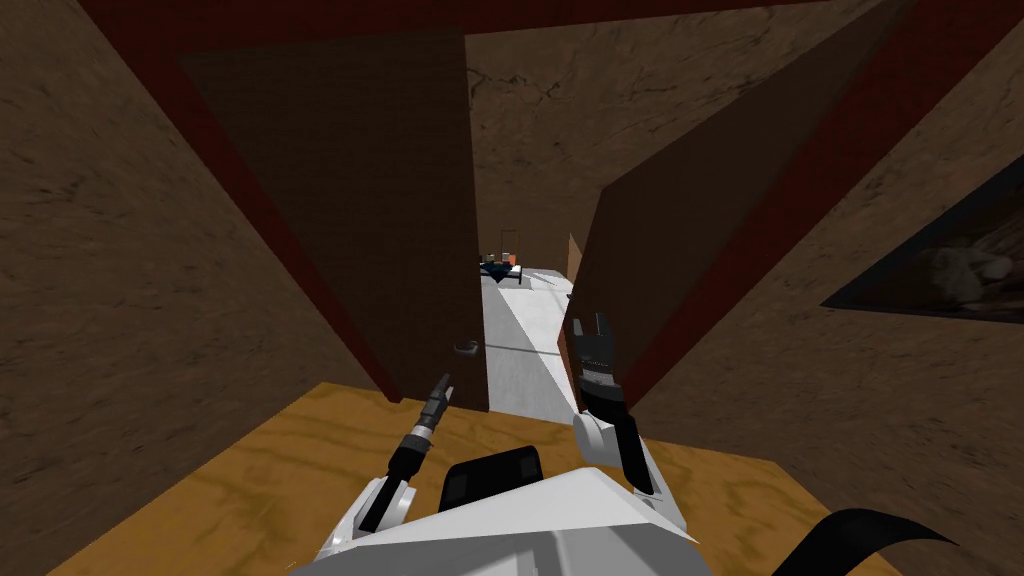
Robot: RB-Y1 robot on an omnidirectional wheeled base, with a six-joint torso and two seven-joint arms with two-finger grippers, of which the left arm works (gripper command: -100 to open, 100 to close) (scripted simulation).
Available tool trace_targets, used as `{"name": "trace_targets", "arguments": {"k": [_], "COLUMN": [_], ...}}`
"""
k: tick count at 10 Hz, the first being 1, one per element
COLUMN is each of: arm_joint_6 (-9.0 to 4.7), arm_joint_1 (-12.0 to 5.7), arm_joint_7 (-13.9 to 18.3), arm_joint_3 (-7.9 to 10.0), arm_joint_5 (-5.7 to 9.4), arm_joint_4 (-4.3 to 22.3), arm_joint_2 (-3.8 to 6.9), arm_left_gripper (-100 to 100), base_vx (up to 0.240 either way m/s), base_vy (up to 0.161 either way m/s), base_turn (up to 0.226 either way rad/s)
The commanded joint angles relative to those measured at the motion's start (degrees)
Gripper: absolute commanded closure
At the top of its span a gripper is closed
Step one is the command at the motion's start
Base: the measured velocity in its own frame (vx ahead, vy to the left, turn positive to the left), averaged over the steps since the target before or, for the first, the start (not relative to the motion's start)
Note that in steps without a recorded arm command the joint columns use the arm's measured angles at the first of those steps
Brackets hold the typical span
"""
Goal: Push the door open
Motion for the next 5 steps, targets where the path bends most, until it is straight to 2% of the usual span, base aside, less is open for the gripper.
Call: {"name": "trace_targets", "arguments": {"k": [1, 5], "arm_joint_6": [0.19, 0.63], "arm_joint_1": [-0.49, -1.60], "arm_joint_7": [-0.4, -1.4], "arm_joint_3": [0.17, 0.57], "arm_joint_5": [0.26, 0.87], "arm_joint_4": [0.5, 1.7], "arm_joint_2": [-0.27, -0.92], "arm_left_gripper": [-100, -100], "base_vx": [0.143, 0.208], "base_vy": [0.006, -0.037], "base_turn": [-0.034, -0.036]}}
